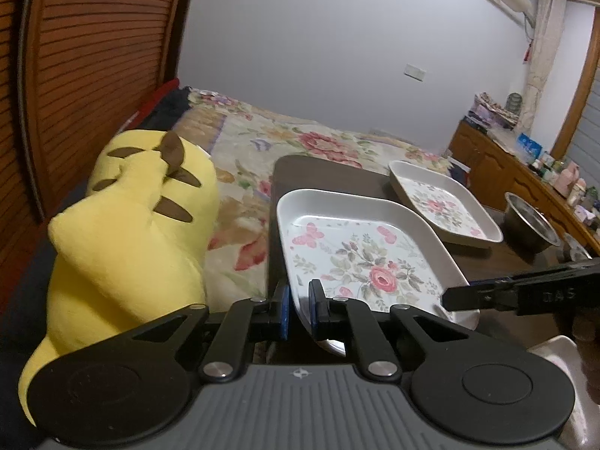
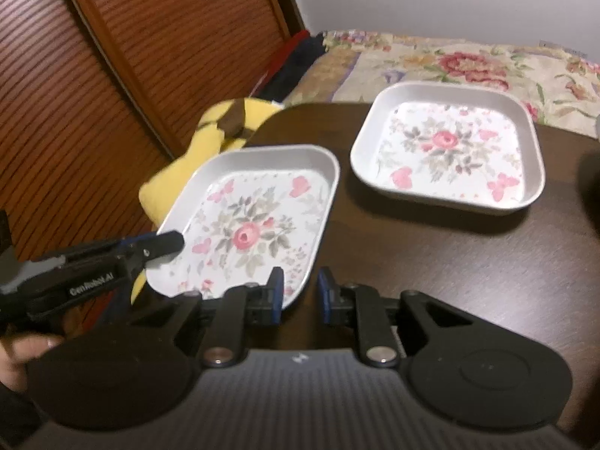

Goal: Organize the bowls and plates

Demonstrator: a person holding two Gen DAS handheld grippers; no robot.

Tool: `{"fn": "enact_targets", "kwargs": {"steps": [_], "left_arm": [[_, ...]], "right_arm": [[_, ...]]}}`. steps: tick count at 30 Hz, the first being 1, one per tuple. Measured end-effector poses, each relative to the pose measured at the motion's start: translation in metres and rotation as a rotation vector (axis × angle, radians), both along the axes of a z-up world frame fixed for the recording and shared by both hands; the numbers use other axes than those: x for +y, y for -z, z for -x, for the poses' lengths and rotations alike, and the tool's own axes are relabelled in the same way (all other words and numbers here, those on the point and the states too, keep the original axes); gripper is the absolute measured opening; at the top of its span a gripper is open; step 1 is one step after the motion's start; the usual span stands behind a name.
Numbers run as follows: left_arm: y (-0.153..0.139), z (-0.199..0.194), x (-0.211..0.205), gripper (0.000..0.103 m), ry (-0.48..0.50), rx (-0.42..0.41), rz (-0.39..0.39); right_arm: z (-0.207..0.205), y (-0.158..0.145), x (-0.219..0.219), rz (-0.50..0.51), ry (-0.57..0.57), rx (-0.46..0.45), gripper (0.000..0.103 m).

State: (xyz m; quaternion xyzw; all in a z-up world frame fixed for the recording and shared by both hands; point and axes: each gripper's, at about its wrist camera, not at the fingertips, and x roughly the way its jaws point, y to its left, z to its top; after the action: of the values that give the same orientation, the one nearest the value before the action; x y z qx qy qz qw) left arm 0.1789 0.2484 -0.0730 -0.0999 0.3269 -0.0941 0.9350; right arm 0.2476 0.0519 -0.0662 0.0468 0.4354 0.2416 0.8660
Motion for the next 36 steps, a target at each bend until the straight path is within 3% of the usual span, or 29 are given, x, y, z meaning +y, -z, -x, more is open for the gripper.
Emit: {"fn": "enact_targets", "kwargs": {"steps": [4,19,29,36], "left_arm": [[-0.001,0.008,0.000,0.011,0.005,0.000,0.015],[-0.052,0.065,-0.053,0.013,0.084,-0.089,0.039],[-0.050,0.090,-0.084,0.013,0.135,-0.099,0.092],[-0.055,0.110,-0.092,0.013,0.145,-0.116,0.064]], "right_arm": [[0.002,-0.001,0.002,0.033,0.005,-0.016,0.014],[0.047,-0.037,-0.059,-0.053,0.031,-0.041,0.013],[0.083,-0.051,-0.098,-0.011,0.063,-0.070,0.013],[0.099,-0.046,-0.111,-0.028,0.058,-0.067,0.013]]}}
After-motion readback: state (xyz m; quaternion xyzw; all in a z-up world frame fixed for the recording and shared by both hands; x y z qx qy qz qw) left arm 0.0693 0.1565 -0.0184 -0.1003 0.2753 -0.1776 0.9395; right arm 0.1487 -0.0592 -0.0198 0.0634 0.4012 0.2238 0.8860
